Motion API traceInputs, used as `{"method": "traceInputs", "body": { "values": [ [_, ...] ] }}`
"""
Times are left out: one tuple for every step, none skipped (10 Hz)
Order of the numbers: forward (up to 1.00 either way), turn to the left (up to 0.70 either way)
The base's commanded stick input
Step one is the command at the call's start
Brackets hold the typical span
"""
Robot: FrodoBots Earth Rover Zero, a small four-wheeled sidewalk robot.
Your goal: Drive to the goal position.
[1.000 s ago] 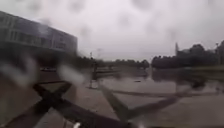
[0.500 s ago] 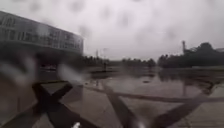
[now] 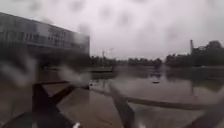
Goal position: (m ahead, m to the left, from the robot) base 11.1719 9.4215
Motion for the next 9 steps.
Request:
{"method": "traceInputs", "body": {
  "values": [
    [0.7, 0.15],
    [0.7, 0.15],
    [0.7, 0.15],
    [0.7, 0.15],
    [0.7, 0.15],
    [0.7, 0.15],
    [0.7, 0.15],
    [0.7, 0.15],
    [0.7, 0.15]
  ]
}}
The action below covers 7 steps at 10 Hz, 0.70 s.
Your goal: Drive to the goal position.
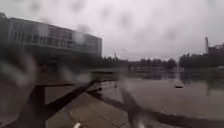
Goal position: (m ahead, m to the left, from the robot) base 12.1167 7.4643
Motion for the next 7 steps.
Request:
{"method": "traceInputs", "body": {
  "values": [
    [0.7, 0.15],
    [0.7, 0.15],
    [0.7, 0.15],
    [0.7, 0.15],
    [0.7, 0.15],
    [0.7, 0.15],
    [0.7, 0.15]
  ]
}}
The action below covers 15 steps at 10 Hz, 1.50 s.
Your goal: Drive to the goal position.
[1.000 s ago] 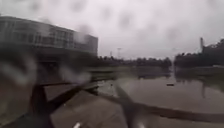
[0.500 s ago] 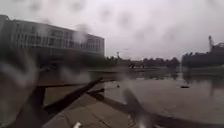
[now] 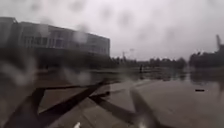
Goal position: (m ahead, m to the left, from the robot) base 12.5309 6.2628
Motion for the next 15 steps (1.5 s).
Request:
{"method": "traceInputs", "body": {
  "values": [
    [0.7, 0.15],
    [0.7, 0.15],
    [0.7, 0.15],
    [0.7, 0.15],
    [0.7, 0.15],
    [0.7, 0.15],
    [0.7, 0.15],
    [0.7, 0.15],
    [0.7, 0.15],
    [0.7, 0.15],
    [0.7, 0.15],
    [0.7, 0.15],
    [0.7, 0.15],
    [0.7, 0.15],
    [0.7, 0.15]
  ]
}}
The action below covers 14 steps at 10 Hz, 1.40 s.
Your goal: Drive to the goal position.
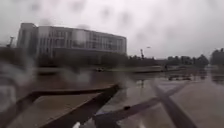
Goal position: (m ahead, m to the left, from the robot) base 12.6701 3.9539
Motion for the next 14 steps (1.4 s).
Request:
{"method": "traceInputs", "body": {
  "values": [
    [0.7, 0.15],
    [0.7, 0.15],
    [0.7, 0.15],
    [0.7, 0.15],
    [0.7, 0.15],
    [0.7, 0.14],
    [0.7, 0.05],
    [0.7, 0.01],
    [0.7, 0.01],
    [0.7, 0.01],
    [0.7, 0.01],
    [0.7, 0.01],
    [0.7, 0.01],
    [0.7, 0.01]
  ]
}}
